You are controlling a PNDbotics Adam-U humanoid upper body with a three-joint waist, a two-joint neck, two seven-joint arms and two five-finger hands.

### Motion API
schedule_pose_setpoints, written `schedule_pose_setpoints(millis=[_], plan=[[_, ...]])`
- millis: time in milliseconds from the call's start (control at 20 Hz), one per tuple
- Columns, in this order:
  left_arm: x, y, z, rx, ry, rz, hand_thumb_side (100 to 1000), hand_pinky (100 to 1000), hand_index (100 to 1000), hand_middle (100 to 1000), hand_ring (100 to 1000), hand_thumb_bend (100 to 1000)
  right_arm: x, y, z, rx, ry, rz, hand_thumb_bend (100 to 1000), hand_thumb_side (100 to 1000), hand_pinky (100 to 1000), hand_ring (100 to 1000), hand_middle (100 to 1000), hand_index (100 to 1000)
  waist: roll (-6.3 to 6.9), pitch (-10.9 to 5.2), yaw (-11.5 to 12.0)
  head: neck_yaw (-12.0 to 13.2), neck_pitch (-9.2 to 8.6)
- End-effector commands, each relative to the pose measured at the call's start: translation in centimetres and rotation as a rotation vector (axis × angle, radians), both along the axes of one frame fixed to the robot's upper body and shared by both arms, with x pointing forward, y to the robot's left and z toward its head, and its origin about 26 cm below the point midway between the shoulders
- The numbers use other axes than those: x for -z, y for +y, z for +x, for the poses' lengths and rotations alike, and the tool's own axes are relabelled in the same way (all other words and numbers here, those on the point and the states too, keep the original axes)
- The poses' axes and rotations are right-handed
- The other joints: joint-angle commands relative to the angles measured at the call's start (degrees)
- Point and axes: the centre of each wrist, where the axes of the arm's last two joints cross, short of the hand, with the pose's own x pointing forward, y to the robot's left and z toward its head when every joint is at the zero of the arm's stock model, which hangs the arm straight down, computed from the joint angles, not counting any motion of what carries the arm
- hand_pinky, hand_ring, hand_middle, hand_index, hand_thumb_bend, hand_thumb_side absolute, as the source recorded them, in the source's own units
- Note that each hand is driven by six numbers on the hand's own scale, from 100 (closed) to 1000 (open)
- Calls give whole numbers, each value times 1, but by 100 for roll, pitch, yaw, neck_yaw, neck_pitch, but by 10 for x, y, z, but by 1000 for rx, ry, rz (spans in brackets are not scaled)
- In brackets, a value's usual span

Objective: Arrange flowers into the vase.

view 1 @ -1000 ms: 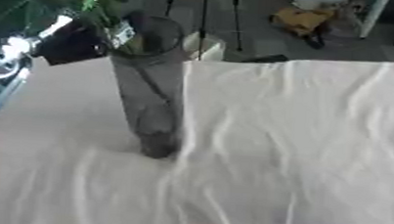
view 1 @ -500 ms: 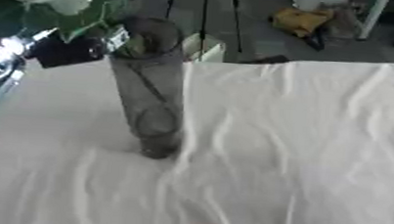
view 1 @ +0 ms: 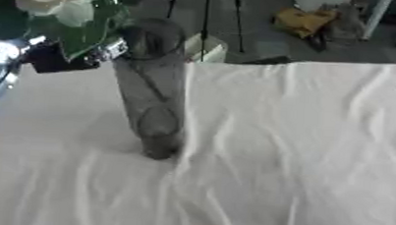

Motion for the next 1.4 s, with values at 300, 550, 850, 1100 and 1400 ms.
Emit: schedule_pose_setpoints(millis=[300, 550, 850, 1100, 1400], plan=[[-15, 12, -6, 40, 1, -26, 1000, 1000, 1000, 950, 959, 472, -7, -2, -3, 1, -24, -5, 100, 1000, 751, 528, 509, 710, -93, -246, 10, -5, 15], [-14, 15, -10, 27, -10, -6, 1000, 1000, 1000, 950, 960, 466, -7, -2, -3, 1, -22, -5, 100, 1000, 751, 528, 509, 710, -90, -249, 32, -7, 22], [-13, 18, -14, 11, -37, -2, 1000, 1000, 1000, 950, 958, 472, -6, -2, -3, 1, -22, -5, 100, 1000, 751, 528, 508, 710, -102, -248, 52, -18, 22], [-12, 21, -17, -10, -55, 16, 1000, 1000, 1000, 950, 958, 471, -6, -2, -3, 1, -23, -5, 100, 1000, 751, 528, 507, 710, -111, -249, 66, -25, 17], [-8, 28, -23, -34, -71, 48, 1000, 1000, 1000, 951, 958, 473, -7, -2, -3, 1, -25, -3, 100, 1000, 751, 529, 508, 711, -114, -263, 103, -41, 25]])
